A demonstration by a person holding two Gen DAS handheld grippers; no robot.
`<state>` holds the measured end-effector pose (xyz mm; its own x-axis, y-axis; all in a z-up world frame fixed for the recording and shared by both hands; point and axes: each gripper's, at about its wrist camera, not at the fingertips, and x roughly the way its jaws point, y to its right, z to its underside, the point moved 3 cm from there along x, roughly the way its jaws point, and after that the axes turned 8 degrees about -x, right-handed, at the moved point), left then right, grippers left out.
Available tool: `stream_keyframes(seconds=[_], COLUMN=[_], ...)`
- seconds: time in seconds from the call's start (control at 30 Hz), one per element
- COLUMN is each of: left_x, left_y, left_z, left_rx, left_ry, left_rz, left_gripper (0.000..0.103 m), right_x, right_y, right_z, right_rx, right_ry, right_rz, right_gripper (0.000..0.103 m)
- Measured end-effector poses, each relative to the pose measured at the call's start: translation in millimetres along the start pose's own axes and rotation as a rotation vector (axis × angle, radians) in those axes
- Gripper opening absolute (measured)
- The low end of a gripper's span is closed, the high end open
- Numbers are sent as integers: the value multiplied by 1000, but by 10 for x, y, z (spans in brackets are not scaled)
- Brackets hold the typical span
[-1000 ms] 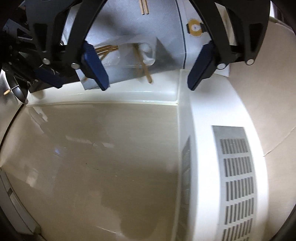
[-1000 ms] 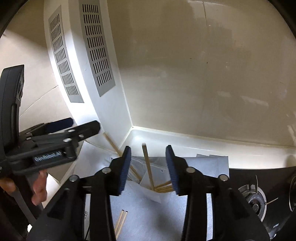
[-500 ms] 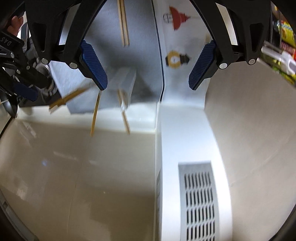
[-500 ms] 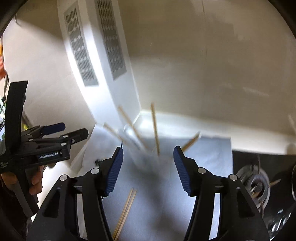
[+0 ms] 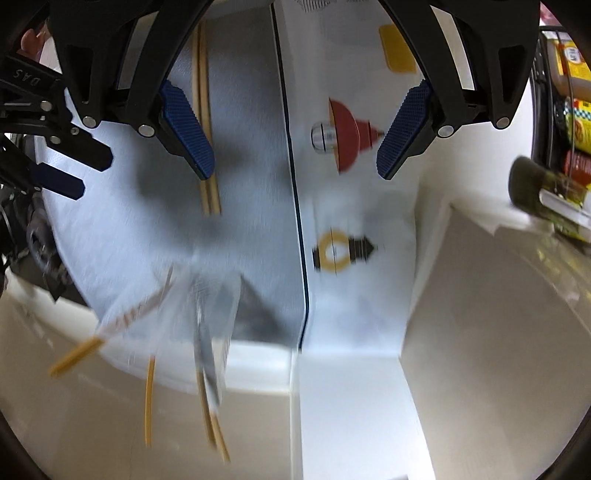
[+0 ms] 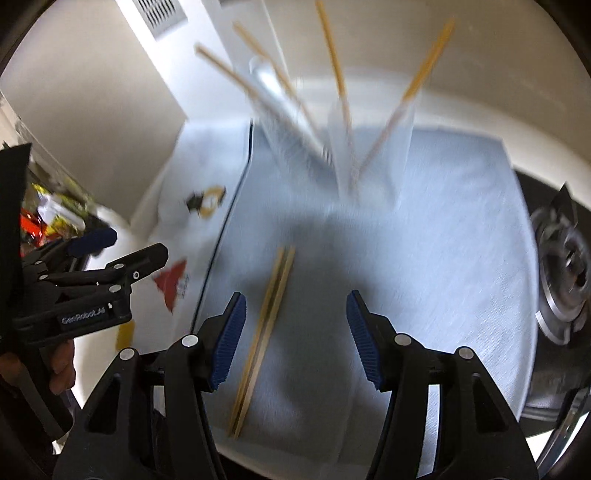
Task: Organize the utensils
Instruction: 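Grasp a bamboo chopstick with the right tool while the left tool grasps another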
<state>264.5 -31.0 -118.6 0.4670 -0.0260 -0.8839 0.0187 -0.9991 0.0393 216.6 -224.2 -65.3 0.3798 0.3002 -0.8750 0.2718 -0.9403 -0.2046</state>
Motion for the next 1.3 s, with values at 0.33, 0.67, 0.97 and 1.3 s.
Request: stream_keyframes(seconds=[0.33,0.67,0.97,1.3], left_x=[213,224,208,256], left_y=[-128,-592,-740,-334], left_z=[240,243,266,111], left_rx=[-19,-120,-161,-92], left_ry=[-70,-70,-64,-64], left_rz=[-48,-120,-127,-44], left_gripper=[87,87,87,87], right_x=[577,1130,1372,1082], right_y=[-61,-113,-380,62], right_z=[140,-182,-362,-98], right_rx=[31,56,-111,79], right_ry=[-173,-229,-187,-166], right_rz=[-50,-41,132,68], right_gripper=[27,25,14,6])
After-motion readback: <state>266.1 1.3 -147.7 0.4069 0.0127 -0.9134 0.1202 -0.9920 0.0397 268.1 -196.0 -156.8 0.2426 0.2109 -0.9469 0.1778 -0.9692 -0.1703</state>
